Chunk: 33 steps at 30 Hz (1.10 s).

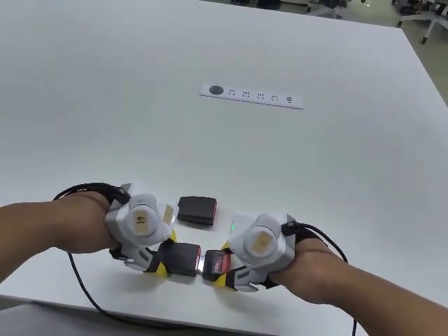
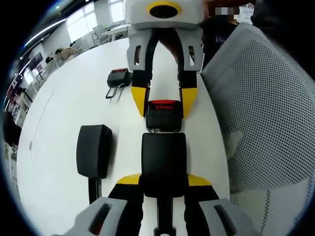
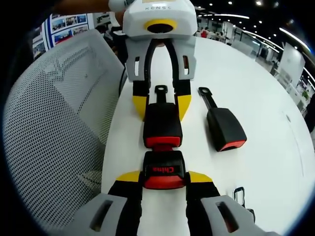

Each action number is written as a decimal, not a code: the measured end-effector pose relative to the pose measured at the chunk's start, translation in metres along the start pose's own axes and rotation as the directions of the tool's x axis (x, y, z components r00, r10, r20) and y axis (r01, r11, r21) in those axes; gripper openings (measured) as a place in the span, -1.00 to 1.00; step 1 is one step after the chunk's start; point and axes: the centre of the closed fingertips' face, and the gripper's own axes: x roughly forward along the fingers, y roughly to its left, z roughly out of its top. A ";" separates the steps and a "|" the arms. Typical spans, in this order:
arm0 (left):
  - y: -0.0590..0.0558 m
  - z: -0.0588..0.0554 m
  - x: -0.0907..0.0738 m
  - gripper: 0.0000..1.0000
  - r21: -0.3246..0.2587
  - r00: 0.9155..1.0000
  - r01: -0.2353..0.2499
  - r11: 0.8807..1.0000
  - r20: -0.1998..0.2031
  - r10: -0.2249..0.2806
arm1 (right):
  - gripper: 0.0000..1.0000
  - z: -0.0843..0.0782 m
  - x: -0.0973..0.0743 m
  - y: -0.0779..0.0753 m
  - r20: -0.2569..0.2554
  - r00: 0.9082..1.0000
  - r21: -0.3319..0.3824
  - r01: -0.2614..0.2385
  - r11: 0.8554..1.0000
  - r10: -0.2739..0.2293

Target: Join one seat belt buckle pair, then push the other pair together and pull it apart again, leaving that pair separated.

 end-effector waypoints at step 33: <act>0.013 0.032 -0.033 -0.17 -0.082 0.991 -0.089 0.993 0.089 0.097 | -0.28 0.007 -0.020 0.000 0.037 0.999 0.010 0.034 0.999 -0.034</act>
